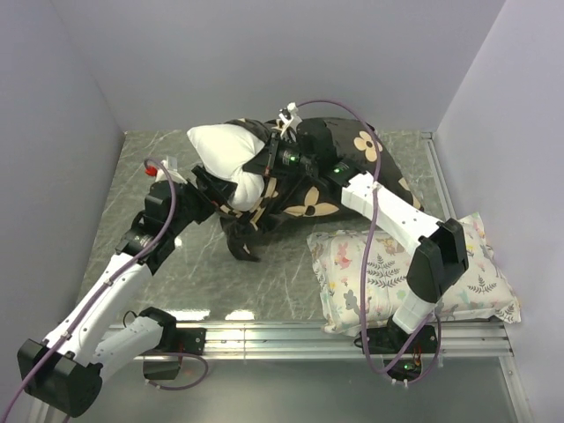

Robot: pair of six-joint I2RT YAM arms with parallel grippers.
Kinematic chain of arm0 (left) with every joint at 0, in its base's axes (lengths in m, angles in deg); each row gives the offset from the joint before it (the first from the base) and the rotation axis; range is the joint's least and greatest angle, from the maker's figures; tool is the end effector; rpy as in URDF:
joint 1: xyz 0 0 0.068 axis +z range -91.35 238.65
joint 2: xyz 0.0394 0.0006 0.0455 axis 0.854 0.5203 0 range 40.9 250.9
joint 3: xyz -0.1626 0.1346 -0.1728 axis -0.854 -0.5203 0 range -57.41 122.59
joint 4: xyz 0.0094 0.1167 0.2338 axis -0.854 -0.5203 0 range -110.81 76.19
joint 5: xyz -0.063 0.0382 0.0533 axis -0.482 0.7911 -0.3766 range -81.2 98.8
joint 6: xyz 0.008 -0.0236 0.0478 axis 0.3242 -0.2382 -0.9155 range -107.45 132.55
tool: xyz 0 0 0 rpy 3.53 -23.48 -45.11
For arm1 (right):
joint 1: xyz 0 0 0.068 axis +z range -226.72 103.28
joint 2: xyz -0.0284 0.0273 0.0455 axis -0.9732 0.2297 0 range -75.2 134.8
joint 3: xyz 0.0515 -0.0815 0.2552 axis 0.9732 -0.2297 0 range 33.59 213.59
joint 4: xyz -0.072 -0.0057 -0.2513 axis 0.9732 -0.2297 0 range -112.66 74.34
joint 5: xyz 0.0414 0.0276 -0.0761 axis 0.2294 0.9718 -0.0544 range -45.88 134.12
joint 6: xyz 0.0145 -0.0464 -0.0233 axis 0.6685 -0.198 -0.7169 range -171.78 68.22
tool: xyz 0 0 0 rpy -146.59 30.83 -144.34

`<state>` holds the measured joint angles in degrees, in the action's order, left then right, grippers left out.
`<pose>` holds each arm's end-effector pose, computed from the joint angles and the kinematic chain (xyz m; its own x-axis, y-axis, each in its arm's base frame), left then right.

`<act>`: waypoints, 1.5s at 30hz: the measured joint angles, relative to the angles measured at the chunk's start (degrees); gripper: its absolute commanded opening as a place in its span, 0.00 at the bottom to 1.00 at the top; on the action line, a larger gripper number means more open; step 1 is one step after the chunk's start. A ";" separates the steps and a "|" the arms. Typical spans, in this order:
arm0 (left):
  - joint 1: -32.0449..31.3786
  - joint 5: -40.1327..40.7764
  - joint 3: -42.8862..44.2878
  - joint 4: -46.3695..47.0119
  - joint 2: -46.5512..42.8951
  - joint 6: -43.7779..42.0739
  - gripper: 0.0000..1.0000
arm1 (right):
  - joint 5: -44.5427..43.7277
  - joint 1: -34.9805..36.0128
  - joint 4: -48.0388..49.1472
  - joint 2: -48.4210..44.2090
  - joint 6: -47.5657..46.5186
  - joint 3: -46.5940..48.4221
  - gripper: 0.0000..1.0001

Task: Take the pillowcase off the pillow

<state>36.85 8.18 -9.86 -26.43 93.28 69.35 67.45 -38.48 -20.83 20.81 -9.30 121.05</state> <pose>0.1972 -0.0794 0.3289 -0.4710 -0.7128 -0.5197 -0.0245 0.5995 -0.8000 0.3075 0.2601 0.3736 -0.7252 0.2181 -0.6531 -0.5163 0.4553 0.7254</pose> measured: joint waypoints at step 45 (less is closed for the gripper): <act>-3.43 0.15 -0.90 8.83 5.20 -3.54 0.99 | -6.58 4.96 -9.51 5.70 -3.56 9.29 0.00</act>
<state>33.42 8.33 -10.76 -17.60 98.48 65.81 60.87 -33.52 -30.34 26.52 -12.86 130.34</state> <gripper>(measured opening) 0.993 0.043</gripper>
